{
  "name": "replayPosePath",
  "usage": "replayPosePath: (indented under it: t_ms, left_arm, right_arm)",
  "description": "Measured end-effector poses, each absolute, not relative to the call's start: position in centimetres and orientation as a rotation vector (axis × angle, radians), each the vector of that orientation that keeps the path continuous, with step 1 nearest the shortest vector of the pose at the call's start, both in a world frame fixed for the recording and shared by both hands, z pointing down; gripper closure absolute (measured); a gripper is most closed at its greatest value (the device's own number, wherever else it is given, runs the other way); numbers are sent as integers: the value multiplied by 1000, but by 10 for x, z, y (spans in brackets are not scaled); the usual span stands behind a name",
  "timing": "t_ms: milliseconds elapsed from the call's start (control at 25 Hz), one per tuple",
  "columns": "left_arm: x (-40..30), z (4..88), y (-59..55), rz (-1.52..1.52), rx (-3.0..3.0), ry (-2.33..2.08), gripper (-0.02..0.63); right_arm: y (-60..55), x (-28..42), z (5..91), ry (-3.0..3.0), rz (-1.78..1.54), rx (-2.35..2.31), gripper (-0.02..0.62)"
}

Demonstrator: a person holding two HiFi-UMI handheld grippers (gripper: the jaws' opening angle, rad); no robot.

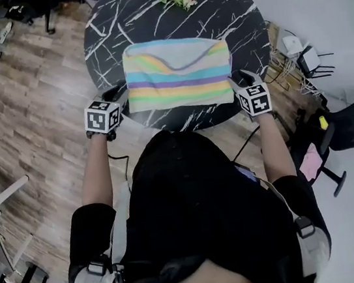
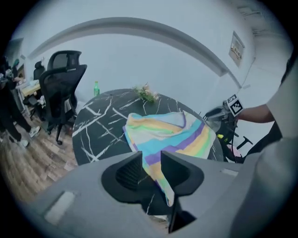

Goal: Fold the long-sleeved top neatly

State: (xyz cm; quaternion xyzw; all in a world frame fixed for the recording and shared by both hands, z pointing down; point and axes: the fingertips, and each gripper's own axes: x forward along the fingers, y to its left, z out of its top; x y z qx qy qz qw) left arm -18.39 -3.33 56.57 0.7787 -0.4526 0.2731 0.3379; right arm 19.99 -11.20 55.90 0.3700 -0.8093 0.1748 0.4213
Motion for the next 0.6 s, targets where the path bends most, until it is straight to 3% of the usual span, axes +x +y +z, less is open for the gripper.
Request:
replayPosePath:
  t_ms: [320,600]
  left_arm:
    - [-133,551,-109,978,2315,-1066,477]
    - [-117,571,-141,1182,2411,-994,476]
  right_arm:
    - [-144,102,569,-2078,100,483,404]
    - [-157,80,599,-2044,-38,258,404]
